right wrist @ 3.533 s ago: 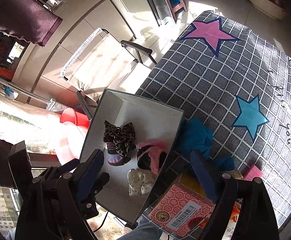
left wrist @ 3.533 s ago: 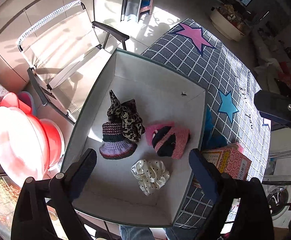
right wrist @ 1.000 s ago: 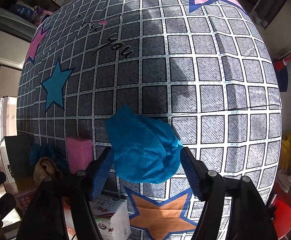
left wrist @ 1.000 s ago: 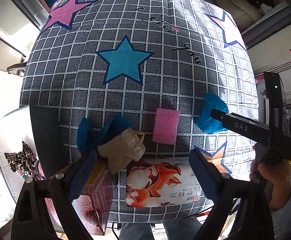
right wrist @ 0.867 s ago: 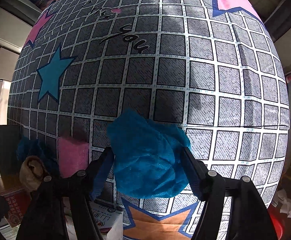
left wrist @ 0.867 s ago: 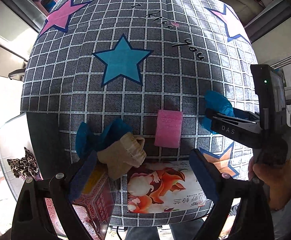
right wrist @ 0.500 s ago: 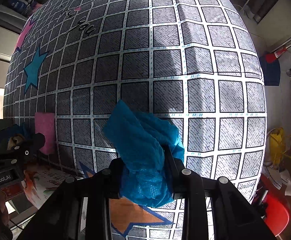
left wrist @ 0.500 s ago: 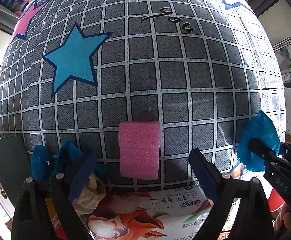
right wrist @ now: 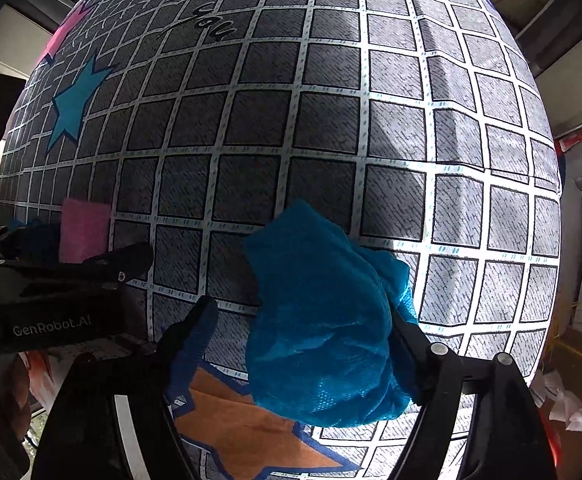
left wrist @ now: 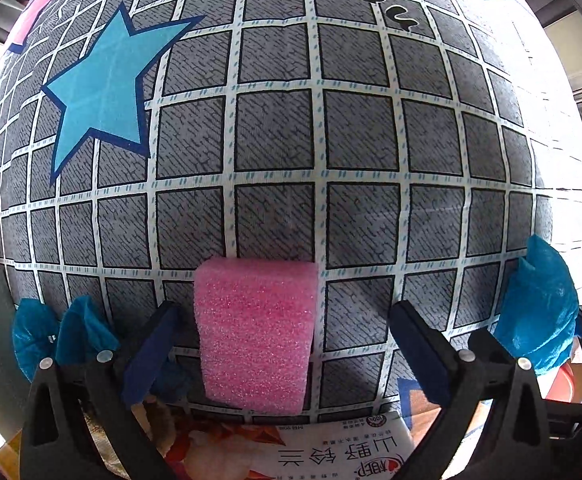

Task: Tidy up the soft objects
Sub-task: 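Grasp the pink foam sponge with the left tool while the right tool lifts the blue cloth, then carry the pink sponge and blue cloth toward the white box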

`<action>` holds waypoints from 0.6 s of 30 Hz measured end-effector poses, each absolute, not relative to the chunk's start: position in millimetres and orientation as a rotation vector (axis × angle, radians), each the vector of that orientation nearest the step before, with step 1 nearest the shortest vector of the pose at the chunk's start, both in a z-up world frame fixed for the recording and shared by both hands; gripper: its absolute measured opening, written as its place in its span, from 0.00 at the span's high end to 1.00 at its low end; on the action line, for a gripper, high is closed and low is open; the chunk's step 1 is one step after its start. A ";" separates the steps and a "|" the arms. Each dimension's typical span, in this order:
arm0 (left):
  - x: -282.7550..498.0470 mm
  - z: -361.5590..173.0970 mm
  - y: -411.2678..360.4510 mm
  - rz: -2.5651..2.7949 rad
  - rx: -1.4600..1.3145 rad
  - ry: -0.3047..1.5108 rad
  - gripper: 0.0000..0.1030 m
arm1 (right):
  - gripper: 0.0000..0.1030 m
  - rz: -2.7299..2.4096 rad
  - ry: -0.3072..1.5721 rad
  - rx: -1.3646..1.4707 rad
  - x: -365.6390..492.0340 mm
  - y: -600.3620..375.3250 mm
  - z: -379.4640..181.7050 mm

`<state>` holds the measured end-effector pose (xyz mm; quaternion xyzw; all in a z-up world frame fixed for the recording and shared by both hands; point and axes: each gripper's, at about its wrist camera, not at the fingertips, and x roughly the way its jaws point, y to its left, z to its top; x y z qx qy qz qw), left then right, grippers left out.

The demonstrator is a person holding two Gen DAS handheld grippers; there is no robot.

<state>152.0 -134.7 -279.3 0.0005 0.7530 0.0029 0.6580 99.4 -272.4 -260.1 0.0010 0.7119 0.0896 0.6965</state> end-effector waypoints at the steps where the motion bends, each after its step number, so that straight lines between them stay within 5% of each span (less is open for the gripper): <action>1: 152.9 -279.6 -134.6 0.008 -0.001 1.705 0.00 | 0.13 0.200 1.591 0.026 98.4 -271.7 -260.6; 4: 154.7 -280.4 -133.3 0.024 -0.019 1.702 0.00 | 0.00 0.236 1.614 0.092 98.2 -271.2 -264.9; 11: 160.0 -280.6 -130.8 0.038 -0.026 1.722 0.00 | 0.03 0.210 1.653 0.089 111.5 -272.0 -274.2; 14: 157.8 -273.1 -140.3 0.017 -0.007 1.692 0.12 | 0.32 0.154 1.640 0.019 106.9 -279.4 -266.9; 16: 155.4 -264.0 -152.0 -0.019 0.030 1.666 0.28 | 0.65 0.161 1.614 0.012 106.1 -292.1 -262.0; 17: 154.7 -260.4 -157.4 -0.039 0.048 1.659 0.47 | 0.67 0.174 1.611 0.014 106.6 -298.4 -260.1; 18: 154.4 -257.4 -163.4 -0.063 0.062 1.658 0.52 | 0.68 0.178 1.606 0.005 106.9 -300.6 -258.8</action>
